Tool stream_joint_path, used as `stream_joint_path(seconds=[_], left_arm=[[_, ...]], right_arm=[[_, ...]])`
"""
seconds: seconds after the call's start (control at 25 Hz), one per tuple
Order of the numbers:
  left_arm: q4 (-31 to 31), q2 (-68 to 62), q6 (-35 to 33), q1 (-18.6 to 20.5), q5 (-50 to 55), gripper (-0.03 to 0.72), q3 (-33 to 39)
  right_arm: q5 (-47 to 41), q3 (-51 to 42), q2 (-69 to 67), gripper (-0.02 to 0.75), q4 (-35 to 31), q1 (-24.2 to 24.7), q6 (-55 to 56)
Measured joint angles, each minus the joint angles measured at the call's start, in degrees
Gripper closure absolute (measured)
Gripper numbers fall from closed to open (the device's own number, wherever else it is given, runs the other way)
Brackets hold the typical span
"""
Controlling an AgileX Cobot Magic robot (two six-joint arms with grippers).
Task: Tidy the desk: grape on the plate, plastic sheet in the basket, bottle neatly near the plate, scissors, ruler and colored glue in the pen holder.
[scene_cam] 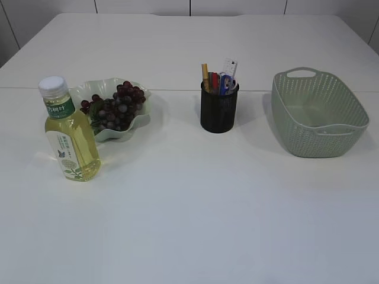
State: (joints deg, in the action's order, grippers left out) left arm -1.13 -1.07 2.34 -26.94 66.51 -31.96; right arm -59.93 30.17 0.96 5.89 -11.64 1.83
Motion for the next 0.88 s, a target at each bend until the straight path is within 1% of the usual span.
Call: stream_joint_path(seconds=[0.32,0.76,0.88], left_arm=[[1.1,0.0,0.0,0.0,-2.5,0.337,1.7],[1.1,0.0,0.0,0.0,-2.8,0.338,1.7],[1.1,0.0,0.0,0.0,-2.8,0.344,1.7]], right_arm=[[0.0,0.0,0.0,0.207,-3.1,0.0,0.0],[0.0,0.0,0.0,0.207,-3.3,0.0,-0.1],[-0.1,0.0,0.0,0.207,-3.2,0.0,-1.8]])
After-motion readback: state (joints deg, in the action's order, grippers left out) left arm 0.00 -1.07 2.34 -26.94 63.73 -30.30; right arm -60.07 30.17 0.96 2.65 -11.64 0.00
